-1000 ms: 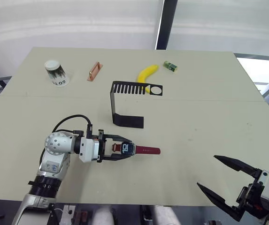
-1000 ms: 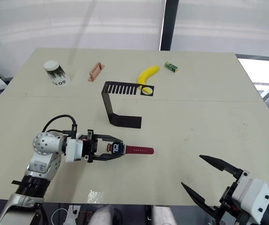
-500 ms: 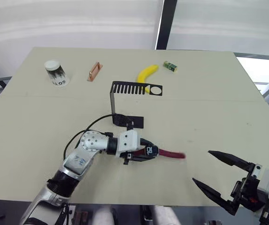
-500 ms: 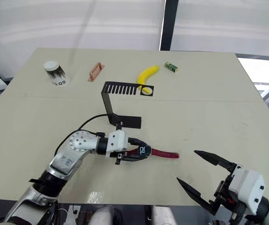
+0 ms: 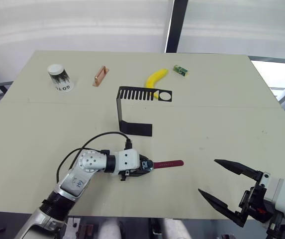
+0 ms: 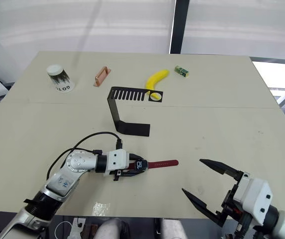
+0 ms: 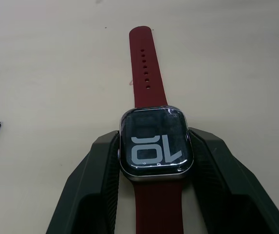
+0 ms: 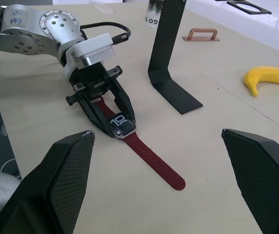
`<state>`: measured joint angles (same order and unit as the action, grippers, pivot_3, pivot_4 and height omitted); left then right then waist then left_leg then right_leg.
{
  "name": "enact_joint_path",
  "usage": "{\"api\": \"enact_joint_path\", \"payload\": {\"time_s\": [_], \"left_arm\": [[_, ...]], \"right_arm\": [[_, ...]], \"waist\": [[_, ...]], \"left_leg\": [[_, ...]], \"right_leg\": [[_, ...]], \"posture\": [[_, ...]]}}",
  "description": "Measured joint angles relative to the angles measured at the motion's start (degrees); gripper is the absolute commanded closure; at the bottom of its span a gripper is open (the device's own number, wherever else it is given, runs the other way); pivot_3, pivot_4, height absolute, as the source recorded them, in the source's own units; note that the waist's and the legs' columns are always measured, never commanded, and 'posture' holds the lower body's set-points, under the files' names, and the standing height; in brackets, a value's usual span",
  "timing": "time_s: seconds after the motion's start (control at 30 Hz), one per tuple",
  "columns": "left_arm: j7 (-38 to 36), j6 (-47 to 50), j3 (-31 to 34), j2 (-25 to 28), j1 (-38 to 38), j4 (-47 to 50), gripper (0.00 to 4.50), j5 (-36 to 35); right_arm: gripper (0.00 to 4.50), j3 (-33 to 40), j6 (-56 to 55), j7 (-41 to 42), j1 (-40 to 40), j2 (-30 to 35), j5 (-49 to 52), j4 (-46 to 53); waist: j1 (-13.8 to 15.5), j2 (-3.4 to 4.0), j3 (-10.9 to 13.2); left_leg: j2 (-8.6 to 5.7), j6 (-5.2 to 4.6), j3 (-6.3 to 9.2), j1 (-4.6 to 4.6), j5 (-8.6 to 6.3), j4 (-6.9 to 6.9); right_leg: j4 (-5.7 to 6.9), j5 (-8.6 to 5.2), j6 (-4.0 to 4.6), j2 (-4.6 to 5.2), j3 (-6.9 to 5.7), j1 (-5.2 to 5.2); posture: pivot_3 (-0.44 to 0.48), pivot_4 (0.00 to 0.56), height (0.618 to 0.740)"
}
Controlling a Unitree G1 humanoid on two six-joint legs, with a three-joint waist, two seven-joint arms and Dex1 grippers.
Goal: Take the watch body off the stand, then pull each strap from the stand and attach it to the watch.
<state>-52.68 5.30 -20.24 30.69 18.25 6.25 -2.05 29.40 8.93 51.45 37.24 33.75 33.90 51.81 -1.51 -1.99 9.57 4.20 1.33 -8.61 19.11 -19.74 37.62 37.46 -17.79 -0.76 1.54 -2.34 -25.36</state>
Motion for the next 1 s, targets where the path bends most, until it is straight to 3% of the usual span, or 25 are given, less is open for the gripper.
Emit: {"api": "enact_joint_path", "payload": {"time_s": [0.03, 0.23, 0.27, 0.33, 0.43, 0.53, 0.77, 1.0], "left_arm": [[-0.04, 0.08, 0.07, 0.14, -0.13, 0.19, 2.9, -0.08], [-1.42, 1.69, 3.97, -0.05, 0.78, 0.24, 0.2, -3.86], [-2.34, 1.28, 4.65, 0.6, 0.58, 0.33, 0.09, -4.78], [-6.24, 0.78, 8.92, 4.53, -2.62, 2.5, 0.09, -9.74], [-14.44, 0.12, 20.02, 14.97, -9.99, 4.2, 0.09, -17.78], [-18.66, 0.05, 28.85, 22.18, -15.17, 0.52, 0.09, -19.71], [-18.76, -1.04, 41.38, 27.64, -18.65, -9.79, 0.09, -19.98], [-15.25, -0.8, 44.86, 24.34, -18.69, -8.66, 0.09, -21.36]], "right_arm": [[0.08, -0.07, 0.02, 0.01, -0.09, 0.14, 0.01, -0.11], [0.0, -1.95, 0.12, 0.14, -2.38, 2.26, -0.23, -2.64], [0.0, -1.95, 0.14, 0.15, -2.37, 2.38, -0.25, -2.98], [0.0, -0.37, 0.74, 0.1, -3.05, 2.57, 1.6, -3.97], [0.0, 3.88, 1.27, 1.03, -3.19, 4.83, 3.15, -7.34], [0.0, 5.24, 1.16, 4.11, -2.81, 7.25, 3.01, -9.86], [0.0, 9.82, 0.81, 11.35, -7.05, 13.73, 3.6, -17.71], [0.0, 8.72, -1.71, 16.04, -12.35, 16.45, 0.5, -25.77]], "waist": [[0.0, 0.0, 0.0], [0.0, 0.0, 0.0], [-0.03, 0.0, 0.0], [-0.64, -0.1, 0.06], [-1.12, -0.11, 0.1], [-0.66, -0.03, 0.23], [0.04, -0.26, 0.37], [-0.03, -0.23, 0.38]], "left_leg": [[0.0, 0.02, 0.0, 0.02, 0.01, -0.03], [-0.03, 0.07, 0.01, 0.02, 0.06, -0.03], [-0.02, 0.14, 0.01, 0.01, 0.09, -0.06], [0.01, 0.23, -0.01, 0.03, 0.13, -0.21], [0.03, 0.4, 0.03, -0.11, 0.22, -0.34], [-0.06, 0.13, 0.1, -0.47, 0.1, -0.44], [-0.11, -0.08, 0.1, -0.4, -0.02, -0.5], [-0.03, -0.04, 0.09, -0.24, -0.14, -0.47]], "right_leg": [[0.0, 0.0, 0.0, -0.01, -0.01, 0.0], [0.01, 0.0, 0.0, 0.0, -0.01, 0.0], [0.0, 0.0, 0.0, -0.01, -0.01, -0.01], [0.05, -0.04, 0.08, -0.06, 0.07, -0.03], [0.11, -0.12, 0.21, -0.07, 0.04, -0.05], [0.07, -0.15, 0.25, -0.02, 0.01, -0.02], [-0.11, -0.1, 0.18, 0.05, 0.0, 0.01], [-0.15, -0.11, 0.16, 0.06, -0.14, -0.09]], "posture": [[0.0, 0.15, 0.729], [0.0, 0.15, 0.729], [0.0, 0.15, 0.729], [0.0, 0.15, 0.729], [0.0, 0.15, 0.729], [0.0, 0.15, 0.729], [0.0, 0.15, 0.729], [0.0, 0.15, 0.729]]}}
